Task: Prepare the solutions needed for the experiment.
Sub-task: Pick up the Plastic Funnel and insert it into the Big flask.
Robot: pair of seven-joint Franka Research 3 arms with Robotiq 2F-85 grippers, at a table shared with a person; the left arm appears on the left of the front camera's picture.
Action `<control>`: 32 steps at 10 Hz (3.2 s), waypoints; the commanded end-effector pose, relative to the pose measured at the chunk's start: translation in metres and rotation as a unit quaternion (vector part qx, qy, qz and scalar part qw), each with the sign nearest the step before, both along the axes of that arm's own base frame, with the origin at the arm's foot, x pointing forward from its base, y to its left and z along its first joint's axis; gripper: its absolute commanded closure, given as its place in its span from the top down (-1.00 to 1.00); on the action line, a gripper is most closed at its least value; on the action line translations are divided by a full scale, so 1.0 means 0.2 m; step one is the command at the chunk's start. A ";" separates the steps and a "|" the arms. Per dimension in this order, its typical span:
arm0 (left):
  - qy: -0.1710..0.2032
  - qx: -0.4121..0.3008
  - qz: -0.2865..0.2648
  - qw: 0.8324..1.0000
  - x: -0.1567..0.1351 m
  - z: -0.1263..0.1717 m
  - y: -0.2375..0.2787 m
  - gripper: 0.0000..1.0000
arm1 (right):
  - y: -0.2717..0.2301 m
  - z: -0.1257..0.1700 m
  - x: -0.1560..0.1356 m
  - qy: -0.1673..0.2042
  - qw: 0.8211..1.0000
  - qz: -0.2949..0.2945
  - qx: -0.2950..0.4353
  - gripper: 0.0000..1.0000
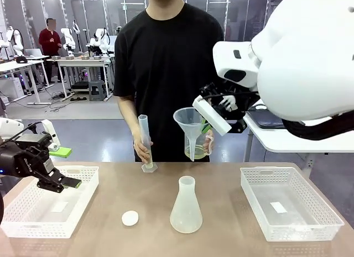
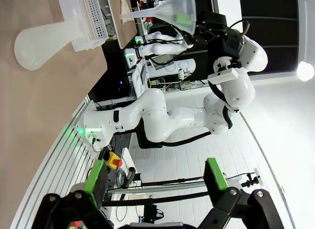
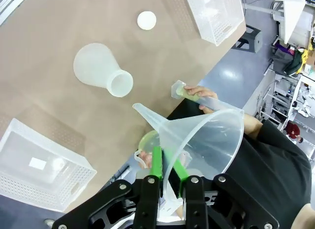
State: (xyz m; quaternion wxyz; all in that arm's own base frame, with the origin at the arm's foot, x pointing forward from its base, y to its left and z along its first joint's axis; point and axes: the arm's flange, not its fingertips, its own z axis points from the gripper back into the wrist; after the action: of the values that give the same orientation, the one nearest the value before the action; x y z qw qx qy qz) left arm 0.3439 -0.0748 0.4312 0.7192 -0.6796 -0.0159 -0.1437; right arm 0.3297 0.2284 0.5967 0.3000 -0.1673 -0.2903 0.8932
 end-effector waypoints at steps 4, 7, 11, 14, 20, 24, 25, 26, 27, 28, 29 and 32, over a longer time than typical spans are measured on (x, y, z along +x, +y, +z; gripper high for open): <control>-0.001 -0.001 0.001 1.000 0.00 0.02 0.00 1.00 | -0.02 -0.23 0.14 0.005 0.999 0.025 0.027 -0.87; -0.001 -0.001 0.001 1.000 0.00 0.02 0.00 1.00 | -0.01 -0.31 0.19 0.028 0.999 0.023 0.028 -0.87; -0.001 -0.001 0.001 1.000 0.00 0.02 0.00 1.00 | 0.00 -0.39 0.22 0.045 0.998 0.026 0.042 -0.87; -0.001 -0.001 0.001 1.000 0.00 0.02 0.00 1.00 | 0.01 -0.48 0.24 0.057 0.997 0.029 0.039 -0.87; -0.001 -0.001 0.001 1.000 0.00 0.02 0.00 1.00 | 0.03 -0.64 0.25 0.077 0.997 0.029 0.011 -0.87; -0.001 -0.001 0.001 1.000 0.00 0.02 0.00 1.00 | 0.02 -0.68 0.26 0.080 0.997 0.019 0.015 -0.63; -0.001 -0.001 0.001 1.000 0.00 0.02 0.00 1.00 | 0.02 -0.68 0.26 0.078 0.997 0.018 0.014 -0.48; -0.001 -0.001 0.001 1.000 0.00 0.02 0.00 1.00 | 0.03 -0.68 0.26 0.077 0.997 0.018 0.011 -0.56; -0.001 -0.001 0.001 1.000 0.00 0.02 0.00 1.00 | 0.03 -0.69 0.26 0.081 0.997 0.014 0.006 -0.56; -0.001 -0.001 0.001 1.000 0.00 0.02 0.00 1.00 | 0.03 -0.64 0.26 0.089 0.996 0.011 0.008 -0.56; -0.001 -0.001 0.001 1.000 0.00 0.02 0.00 1.00 | 0.03 -0.64 0.26 0.089 0.996 0.011 0.008 -0.56; -0.001 -0.001 0.001 1.000 0.00 0.02 0.00 1.00 | 0.03 -0.64 0.26 0.089 0.996 0.011 0.008 -0.56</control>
State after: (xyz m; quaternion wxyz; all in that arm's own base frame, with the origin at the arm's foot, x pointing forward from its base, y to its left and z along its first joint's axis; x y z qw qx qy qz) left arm 0.3439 -0.0748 0.4313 0.7193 -0.6795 -0.0159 -0.1437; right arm 0.3814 0.2356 0.4686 0.3156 -0.0845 -0.2688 0.9061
